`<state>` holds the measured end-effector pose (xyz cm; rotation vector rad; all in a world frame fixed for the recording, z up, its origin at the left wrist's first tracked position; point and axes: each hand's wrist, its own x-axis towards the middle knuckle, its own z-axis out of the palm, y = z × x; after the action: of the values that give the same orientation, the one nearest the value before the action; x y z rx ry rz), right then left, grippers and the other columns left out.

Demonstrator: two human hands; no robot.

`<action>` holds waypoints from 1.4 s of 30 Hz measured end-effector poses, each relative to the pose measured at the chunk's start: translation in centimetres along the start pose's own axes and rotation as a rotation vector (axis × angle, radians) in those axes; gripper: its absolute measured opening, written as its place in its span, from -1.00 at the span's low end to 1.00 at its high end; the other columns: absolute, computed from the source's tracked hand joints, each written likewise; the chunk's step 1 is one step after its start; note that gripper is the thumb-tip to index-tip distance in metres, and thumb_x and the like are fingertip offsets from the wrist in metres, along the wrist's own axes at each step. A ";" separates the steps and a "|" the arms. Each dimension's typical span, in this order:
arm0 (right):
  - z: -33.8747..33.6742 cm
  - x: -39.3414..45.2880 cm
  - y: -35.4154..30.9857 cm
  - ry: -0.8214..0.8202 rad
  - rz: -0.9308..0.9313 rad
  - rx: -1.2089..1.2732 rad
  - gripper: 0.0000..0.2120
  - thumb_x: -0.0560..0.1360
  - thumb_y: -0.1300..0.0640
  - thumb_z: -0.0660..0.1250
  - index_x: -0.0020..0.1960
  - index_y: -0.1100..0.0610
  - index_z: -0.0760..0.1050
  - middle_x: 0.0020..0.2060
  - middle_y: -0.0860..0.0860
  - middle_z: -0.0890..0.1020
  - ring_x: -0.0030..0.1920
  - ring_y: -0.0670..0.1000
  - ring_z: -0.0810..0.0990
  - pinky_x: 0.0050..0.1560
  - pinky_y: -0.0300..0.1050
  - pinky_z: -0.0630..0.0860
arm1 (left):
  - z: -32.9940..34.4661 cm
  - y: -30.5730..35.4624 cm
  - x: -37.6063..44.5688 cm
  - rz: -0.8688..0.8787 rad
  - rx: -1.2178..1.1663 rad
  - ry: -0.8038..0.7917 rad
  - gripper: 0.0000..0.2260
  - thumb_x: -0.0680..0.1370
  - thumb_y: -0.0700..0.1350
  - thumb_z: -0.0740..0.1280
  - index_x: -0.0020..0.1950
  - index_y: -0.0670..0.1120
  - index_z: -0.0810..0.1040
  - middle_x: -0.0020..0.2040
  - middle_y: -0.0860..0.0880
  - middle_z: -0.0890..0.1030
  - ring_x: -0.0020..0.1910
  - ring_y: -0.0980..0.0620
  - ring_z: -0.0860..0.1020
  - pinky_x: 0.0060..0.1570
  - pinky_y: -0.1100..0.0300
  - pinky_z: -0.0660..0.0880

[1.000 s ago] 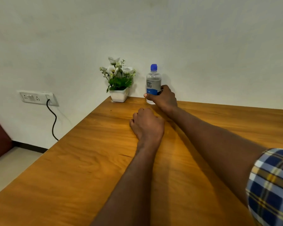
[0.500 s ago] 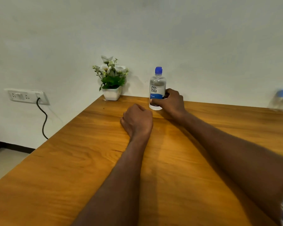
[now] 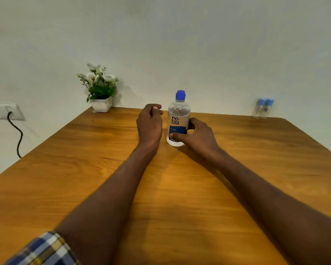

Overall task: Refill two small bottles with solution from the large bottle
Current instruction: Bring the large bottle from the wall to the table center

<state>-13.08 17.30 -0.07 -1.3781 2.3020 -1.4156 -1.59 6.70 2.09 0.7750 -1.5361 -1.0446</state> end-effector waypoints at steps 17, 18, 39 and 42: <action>-2.9 -3.0 1.4 -0.138 -0.044 0.085 -0.24 0.45 -0.19 0.54 0.53 -0.06 0.30 0.35 -0.09 0.56 0.11 -0.05 0.62 -0.07 -0.24 0.54 | 0.8 5.3 -2.5 0.314 -0.081 -0.356 -0.74 0.66 -0.19 0.35 0.35 -0.10 0.60 0.15 -0.04 0.73 0.20 0.05 0.66 0.21 -0.12 0.61; -2.9 -2.9 1.5 -0.140 -0.044 0.084 -0.25 0.46 -0.19 0.54 0.53 -0.05 0.31 0.37 -0.07 0.56 0.14 -0.02 0.62 -0.04 -0.23 0.55 | 0.8 5.3 -2.4 0.297 -0.095 -0.348 -0.75 0.64 -0.19 0.37 0.33 -0.11 0.62 0.13 -0.04 0.74 0.19 0.05 0.67 0.22 -0.12 0.61; -3.0 -2.8 1.9 -0.133 -0.050 0.074 -0.25 0.41 -0.24 0.55 0.50 -0.10 0.36 0.35 -0.07 0.58 0.07 -0.12 0.56 -0.13 -0.32 0.45 | -3.8 0.4 2.1 -0.171 0.678 -0.518 -0.80 0.62 -0.02 0.37 0.16 -0.09 0.65 0.02 -0.05 0.62 -0.04 0.00 0.56 -0.14 0.12 0.49; -3.1 -2.8 1.8 -0.130 -0.050 0.069 -0.25 0.42 -0.23 0.55 0.50 -0.07 0.36 0.36 -0.05 0.57 0.13 -0.09 0.55 -0.12 -0.34 0.44 | -3.7 0.6 2.0 -0.078 0.852 -0.549 -0.82 0.58 0.00 0.45 0.07 -0.07 0.58 0.02 -0.05 0.62 -0.01 0.01 0.56 -0.19 0.14 0.46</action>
<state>-14.19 21.64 -0.67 -1.4714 2.1323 -1.3620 1.58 4.37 3.61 1.1829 -2.5024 -0.6488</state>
